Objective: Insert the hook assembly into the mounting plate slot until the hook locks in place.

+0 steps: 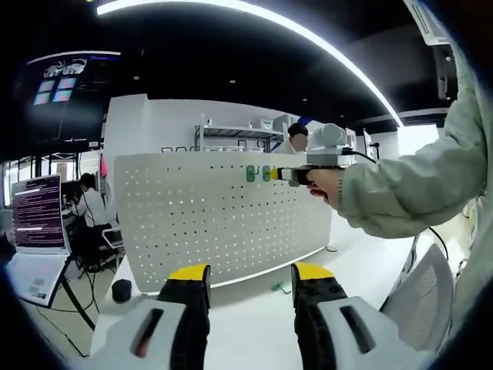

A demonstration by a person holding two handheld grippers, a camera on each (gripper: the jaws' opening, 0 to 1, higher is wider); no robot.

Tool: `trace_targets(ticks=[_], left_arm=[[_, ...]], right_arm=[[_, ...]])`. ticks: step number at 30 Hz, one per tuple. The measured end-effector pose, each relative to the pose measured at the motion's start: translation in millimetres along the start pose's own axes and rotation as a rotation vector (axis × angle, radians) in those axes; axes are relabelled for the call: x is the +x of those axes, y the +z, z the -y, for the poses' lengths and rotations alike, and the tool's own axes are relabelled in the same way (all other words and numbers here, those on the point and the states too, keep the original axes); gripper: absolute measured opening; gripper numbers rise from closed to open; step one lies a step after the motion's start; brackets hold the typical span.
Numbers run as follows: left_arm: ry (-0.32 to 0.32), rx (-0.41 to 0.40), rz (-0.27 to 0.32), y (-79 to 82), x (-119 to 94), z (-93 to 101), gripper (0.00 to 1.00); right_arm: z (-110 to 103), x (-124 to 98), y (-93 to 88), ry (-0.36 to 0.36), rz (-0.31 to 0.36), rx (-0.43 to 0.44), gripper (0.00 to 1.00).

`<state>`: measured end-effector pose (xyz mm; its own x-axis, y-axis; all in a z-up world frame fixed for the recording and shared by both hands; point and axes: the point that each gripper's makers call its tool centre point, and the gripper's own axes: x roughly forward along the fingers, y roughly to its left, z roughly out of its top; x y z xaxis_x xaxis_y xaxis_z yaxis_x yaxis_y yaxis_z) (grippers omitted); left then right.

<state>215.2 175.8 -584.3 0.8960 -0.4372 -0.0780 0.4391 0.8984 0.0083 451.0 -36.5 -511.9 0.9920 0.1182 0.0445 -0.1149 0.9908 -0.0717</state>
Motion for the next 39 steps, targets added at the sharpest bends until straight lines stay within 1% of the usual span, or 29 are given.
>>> trace_targets(ticks=[4,6,10,14,19,21,23,28,33,36,38,39], left_arm=[[-0.006,0.001,0.0,-0.4,-2.7,6.4,0.44],[-0.01,0.001,0.001,0.4,-3.2,9.1,0.44],[-0.019,0.005,0.006,2.3,-4.2,15.9,0.44],[-0.028,0.008,0.009,3.5,-4.3,22.4,0.44],[-0.037,0.013,0.011,4.6,-4.9,32.1,0.44],[-0.038,0.013,0.012,4.7,-5.4,35.6,0.44],[-0.039,0.013,0.011,4.3,-5.5,38.8,0.44],[-0.041,0.018,0.011,4.2,-5.1,45.6,0.44],[-0.048,0.017,0.007,3.1,-1.6,51.6,0.44],[-0.053,0.018,0.006,3.3,-0.3,54.7,0.44],[-0.055,0.016,0.002,2.1,1.5,55.7,0.44],[-0.055,0.015,0.001,1.5,2.9,56.5,0.44]], right_arm=[[9.2,-14.7,-10.1,-0.004,-0.017,-0.004,0.3],[12.0,-22.9,-15.0,0.007,-0.033,0.009,0.3],[9.7,-36.8,-25.4,0.057,-0.069,-0.002,0.33],[10.9,-51.0,-27.4,0.078,-0.075,0.003,0.33],[5.4,-68.8,-30.2,0.134,-0.087,0.008,0.33],[2.0,-75.3,-34.1,0.158,-0.098,0.035,0.33],[-1.3,-82.5,-39.1,0.18,-0.107,0.016,0.33],[-6.0,-100.2,-47.0,0.225,-0.124,0.016,0.34],[-8.5,-118.6,-50.9,0.269,-0.139,0.011,0.33],[-8.7,-127.9,-51.8,0.291,-0.144,0.024,0.33],[-8.2,-134.4,-50.3,0.307,-0.146,0.066,0.33],[-7.4,-136.3,-49.7,0.309,-0.147,0.073,0.33]])
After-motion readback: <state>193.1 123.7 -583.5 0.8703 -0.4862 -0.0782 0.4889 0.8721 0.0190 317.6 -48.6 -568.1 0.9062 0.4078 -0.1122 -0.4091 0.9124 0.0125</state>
